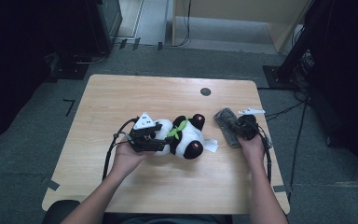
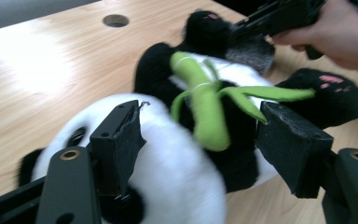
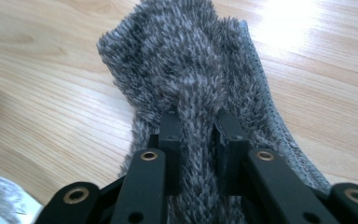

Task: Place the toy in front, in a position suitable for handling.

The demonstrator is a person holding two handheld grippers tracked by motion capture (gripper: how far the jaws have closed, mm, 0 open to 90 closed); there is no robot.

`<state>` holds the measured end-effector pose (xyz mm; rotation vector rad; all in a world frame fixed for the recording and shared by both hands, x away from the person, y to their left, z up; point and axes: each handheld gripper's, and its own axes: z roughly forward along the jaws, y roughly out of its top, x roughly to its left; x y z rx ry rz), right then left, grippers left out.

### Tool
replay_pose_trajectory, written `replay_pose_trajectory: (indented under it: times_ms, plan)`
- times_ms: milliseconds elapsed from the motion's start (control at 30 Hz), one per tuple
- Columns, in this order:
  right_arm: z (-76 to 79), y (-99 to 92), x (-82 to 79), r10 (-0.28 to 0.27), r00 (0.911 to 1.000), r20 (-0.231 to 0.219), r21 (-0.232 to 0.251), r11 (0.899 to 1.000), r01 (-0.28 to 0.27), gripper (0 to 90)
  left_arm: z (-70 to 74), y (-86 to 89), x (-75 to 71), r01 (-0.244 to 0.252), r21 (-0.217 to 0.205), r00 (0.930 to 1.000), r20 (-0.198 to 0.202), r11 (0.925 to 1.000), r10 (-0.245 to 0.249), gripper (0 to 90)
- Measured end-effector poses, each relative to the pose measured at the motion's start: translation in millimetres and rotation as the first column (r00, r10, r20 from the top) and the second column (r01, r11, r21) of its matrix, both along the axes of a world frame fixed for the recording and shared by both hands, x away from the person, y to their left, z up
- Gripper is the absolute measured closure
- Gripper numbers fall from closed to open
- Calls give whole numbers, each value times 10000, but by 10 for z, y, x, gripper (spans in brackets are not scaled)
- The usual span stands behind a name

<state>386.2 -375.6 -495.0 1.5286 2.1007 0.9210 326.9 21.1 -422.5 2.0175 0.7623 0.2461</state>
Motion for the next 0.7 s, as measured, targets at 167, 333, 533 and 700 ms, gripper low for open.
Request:
replay_pose_trajectory:
  times_ms: [167, 333, 533, 700]
  plan:
    - [132, 16, -23, 74, 9998, 181, 536, 9985, -84, 788, 1, 158, 38, -118, -187, 9998, -190, 9998, 115, 315]
    - [311, 83, -87, 439, 9976, 532, 882, 9949, -485, 788, -16, 271, 30, -123, -146, 9992, -373, 9998, 117, 314]
    - [458, 157, -141, 943, 9950, 337, 1209, 9878, -977, 794, -64, 411, 9, -206, -258, 9985, -513, 9995, 193, 315]
    - [568, 208, -171, 1395, 9896, 361, 1392, 9799, -1432, 794, -133, 507, 19, -228, -290, 9974, -690, 9993, 207, 314]
